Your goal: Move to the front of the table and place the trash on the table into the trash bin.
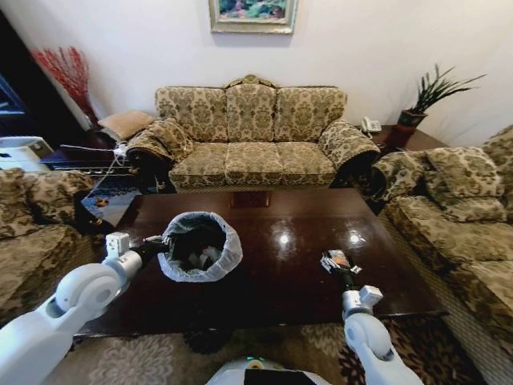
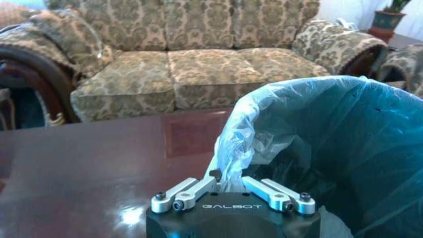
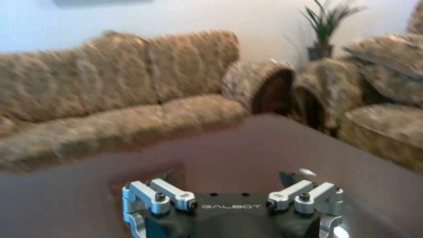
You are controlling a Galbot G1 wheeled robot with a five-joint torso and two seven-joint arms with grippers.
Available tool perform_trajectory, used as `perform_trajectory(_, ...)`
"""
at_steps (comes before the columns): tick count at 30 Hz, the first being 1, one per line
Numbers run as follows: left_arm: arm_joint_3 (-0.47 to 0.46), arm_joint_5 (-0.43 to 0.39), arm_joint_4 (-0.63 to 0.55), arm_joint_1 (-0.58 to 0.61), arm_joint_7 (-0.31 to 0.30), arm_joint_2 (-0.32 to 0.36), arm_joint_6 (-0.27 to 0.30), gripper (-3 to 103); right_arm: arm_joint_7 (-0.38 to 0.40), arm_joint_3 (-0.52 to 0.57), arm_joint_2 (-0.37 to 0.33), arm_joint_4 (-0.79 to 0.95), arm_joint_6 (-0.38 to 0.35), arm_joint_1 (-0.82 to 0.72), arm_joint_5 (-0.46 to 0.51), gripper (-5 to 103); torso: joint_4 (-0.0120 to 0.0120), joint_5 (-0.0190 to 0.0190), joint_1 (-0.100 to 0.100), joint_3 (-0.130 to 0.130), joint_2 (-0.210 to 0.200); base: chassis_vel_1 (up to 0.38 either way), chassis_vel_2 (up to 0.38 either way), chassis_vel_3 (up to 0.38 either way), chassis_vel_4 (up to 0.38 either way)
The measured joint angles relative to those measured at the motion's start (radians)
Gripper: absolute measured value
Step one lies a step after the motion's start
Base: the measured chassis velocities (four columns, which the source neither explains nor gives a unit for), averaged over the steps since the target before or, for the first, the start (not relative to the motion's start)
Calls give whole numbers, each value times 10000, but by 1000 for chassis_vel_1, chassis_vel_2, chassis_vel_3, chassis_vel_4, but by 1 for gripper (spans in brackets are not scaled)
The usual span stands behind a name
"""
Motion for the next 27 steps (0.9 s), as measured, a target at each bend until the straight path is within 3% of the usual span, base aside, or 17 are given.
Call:
perform_trajectory(7, 22, 19, -33, 8, 13, -6, 0, 1, 17, -78, 100, -2472, -252, 1513, -168, 100, 4, -32, 1, 0, 0, 0, -23, -1, -8)
perform_trajectory(10, 20, 39, -32, 24, 10, -28, 0, 1, -6, -128, 129, -3126, -348, 2006, 29, 100, 14, -15, 1, 0, 0, 63, 86, -15, -24)
perform_trajectory(14, 38, 42, -33, 20, 34, -37, 0, 1, -44, -154, 167, -3669, -649, 2492, 533, 103, 5, -21, 2, 0, 0, 9, 20, 2, 1)
perform_trajectory(16, 39, 42, -40, 12, 46, -31, 0, 1, -42, -170, 195, -4078, -752, 2792, 675, 95, 1, -6, 1, 1, 0, 0, 0, 0, 0)
perform_trajectory(27, -11, 44, -75, 66, 199, -7, -75, 1, -336, -347, 177, -4801, -991, 3376, 902, 57, 4, -16, 0, 0, 0, 0, 0, 0, 0)
